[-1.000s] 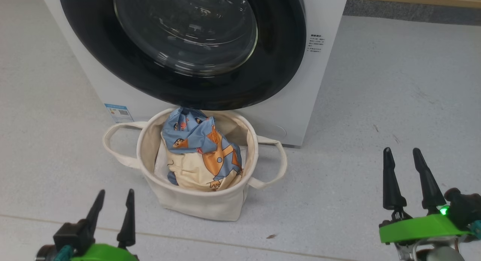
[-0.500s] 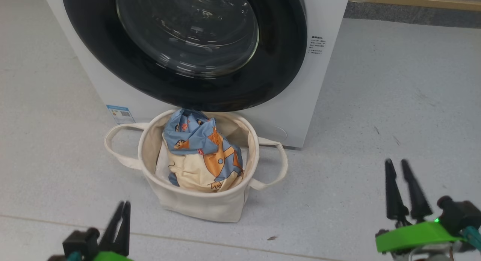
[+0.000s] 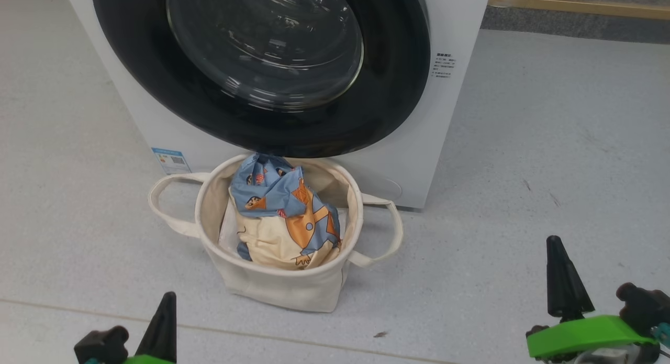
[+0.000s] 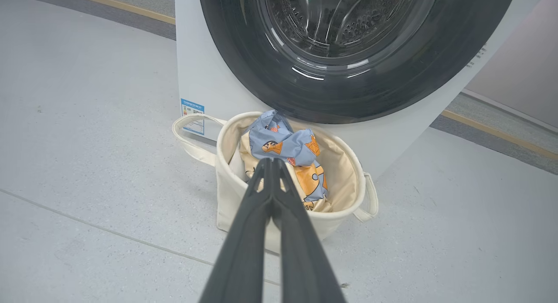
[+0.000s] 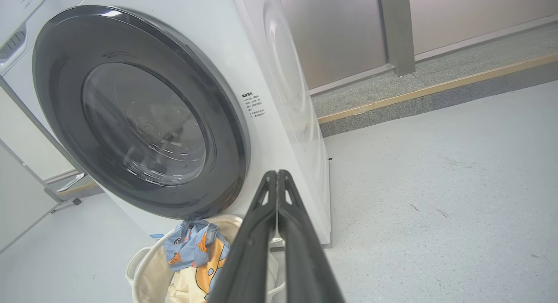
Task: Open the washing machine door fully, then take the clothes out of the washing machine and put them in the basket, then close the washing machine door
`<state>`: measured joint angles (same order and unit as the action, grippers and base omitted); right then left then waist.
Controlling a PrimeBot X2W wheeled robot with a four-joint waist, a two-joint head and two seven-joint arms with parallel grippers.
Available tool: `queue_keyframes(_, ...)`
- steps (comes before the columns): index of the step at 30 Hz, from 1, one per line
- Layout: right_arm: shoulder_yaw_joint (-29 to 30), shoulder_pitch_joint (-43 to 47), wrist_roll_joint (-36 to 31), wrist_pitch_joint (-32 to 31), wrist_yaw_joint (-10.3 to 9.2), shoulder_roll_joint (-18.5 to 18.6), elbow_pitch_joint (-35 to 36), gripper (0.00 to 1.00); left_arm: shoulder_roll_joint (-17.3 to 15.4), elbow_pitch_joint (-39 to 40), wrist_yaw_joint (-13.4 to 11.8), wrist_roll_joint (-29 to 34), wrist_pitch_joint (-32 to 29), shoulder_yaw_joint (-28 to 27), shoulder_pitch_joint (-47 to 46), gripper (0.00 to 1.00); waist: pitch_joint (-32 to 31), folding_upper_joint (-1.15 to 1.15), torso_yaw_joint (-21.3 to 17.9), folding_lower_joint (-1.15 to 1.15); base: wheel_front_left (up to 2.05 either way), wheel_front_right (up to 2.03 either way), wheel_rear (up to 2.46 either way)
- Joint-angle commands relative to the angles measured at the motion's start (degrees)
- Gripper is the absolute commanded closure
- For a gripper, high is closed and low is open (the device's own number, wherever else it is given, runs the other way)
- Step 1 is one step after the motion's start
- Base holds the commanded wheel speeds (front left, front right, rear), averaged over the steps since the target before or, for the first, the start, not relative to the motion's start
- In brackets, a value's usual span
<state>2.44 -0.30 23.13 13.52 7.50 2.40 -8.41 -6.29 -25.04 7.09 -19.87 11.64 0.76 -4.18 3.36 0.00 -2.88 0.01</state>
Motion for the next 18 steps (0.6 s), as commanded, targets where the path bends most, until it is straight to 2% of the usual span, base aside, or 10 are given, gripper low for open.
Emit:
queue_keyframes(1,-0.1,-1.9,1.4,-0.4,0.00,0.7,1.6,1.00,-0.2,2.2,0.0,-1.3,-0.2,-1.0,-1.8,1.00,0.0,0.00,0.0,-0.01,0.00,0.00,0.00)
queue_keyframes(18,-0.3,-2.5,12.6,-2.8,0.00,1.2,0.5,1.00,0.3,3.6,0.1,-12.4,-2.9,-1.9,-1.8,1.00,-0.5,0.00,0.5,-0.01,0.00,0.00,0.00)
